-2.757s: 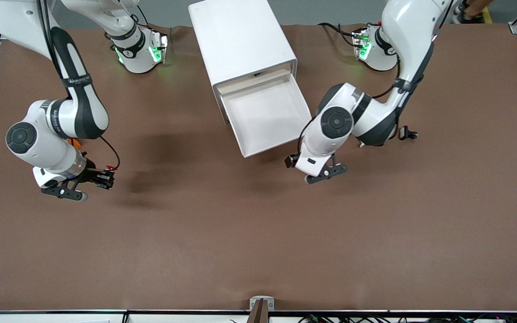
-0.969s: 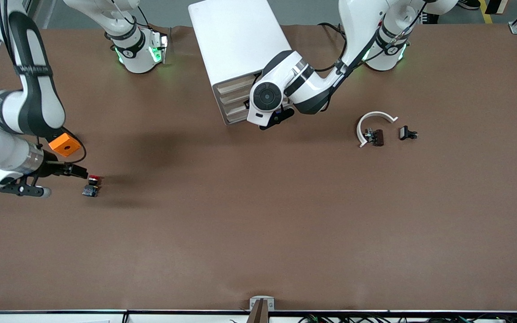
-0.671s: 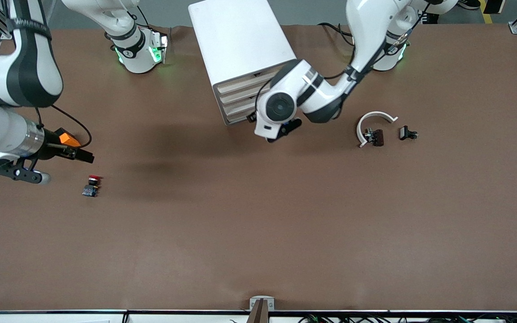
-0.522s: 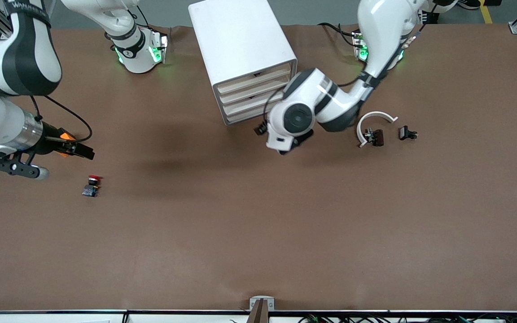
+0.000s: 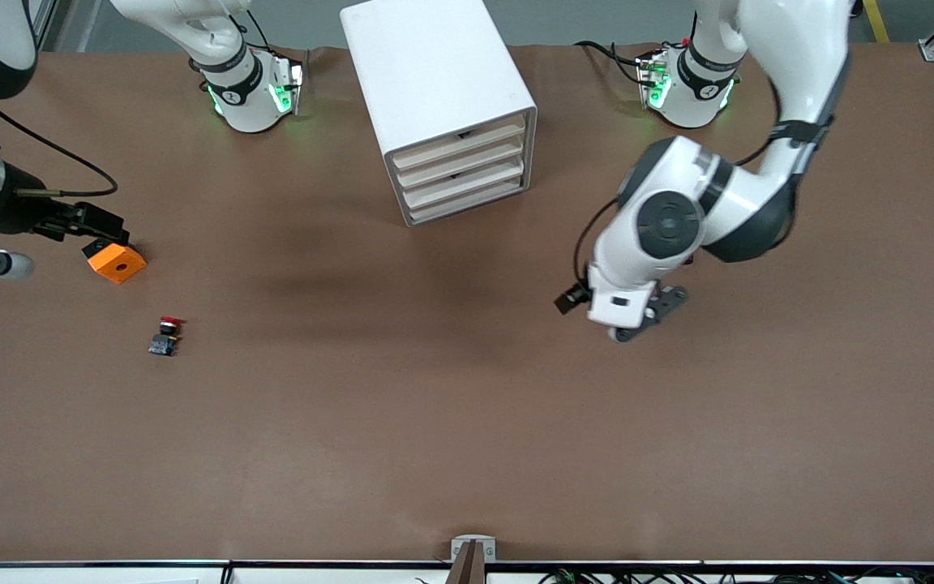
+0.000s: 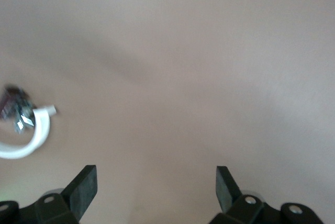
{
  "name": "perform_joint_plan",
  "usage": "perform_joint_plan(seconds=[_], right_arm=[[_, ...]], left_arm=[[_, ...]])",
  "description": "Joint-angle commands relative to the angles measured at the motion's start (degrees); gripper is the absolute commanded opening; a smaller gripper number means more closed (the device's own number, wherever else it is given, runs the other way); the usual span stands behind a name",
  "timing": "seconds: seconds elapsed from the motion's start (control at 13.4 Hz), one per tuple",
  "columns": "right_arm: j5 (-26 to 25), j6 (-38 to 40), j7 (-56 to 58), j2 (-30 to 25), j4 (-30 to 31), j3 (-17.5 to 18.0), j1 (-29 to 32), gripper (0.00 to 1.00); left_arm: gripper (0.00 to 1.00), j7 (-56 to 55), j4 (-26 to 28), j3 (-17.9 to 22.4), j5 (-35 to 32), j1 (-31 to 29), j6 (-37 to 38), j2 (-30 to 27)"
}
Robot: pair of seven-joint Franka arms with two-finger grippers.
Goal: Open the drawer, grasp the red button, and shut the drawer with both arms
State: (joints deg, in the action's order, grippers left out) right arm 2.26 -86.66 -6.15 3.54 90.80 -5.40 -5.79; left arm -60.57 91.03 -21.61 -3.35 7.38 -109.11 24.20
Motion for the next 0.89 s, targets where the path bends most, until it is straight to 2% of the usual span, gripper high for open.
perform_joint_plan(seconds=[0.0, 0.3, 0.6, 0.82], right_arm=[[-1.03, 1.58, 2.10, 0.59, -0.80, 0.22, 1.13, 1.00], [-3.31, 2.98, 6.67, 0.50, -0.89, 0.13, 1.49, 1.00], [-3.85, 5.17, 8.70, 0.85, -5.52, 0.13, 3.32, 1.00], [-3.14, 7.38, 8.70, 0.85, -8.97, 0.13, 4.39, 1.00]], left_arm=[[1.00, 8.59, 0.20, -0.54, -0.96, -5.86, 1.09, -4.84], [1.00, 23.88, 0.12, -0.45, -0.96, -13.95, 8.99, -12.76], [1.00, 38.56, -0.06, -0.27, -0.96, -20.73, 9.53, -16.72], [1.00, 45.70, 0.11, 0.34, -1.04, -22.68, 9.88, -19.62]])
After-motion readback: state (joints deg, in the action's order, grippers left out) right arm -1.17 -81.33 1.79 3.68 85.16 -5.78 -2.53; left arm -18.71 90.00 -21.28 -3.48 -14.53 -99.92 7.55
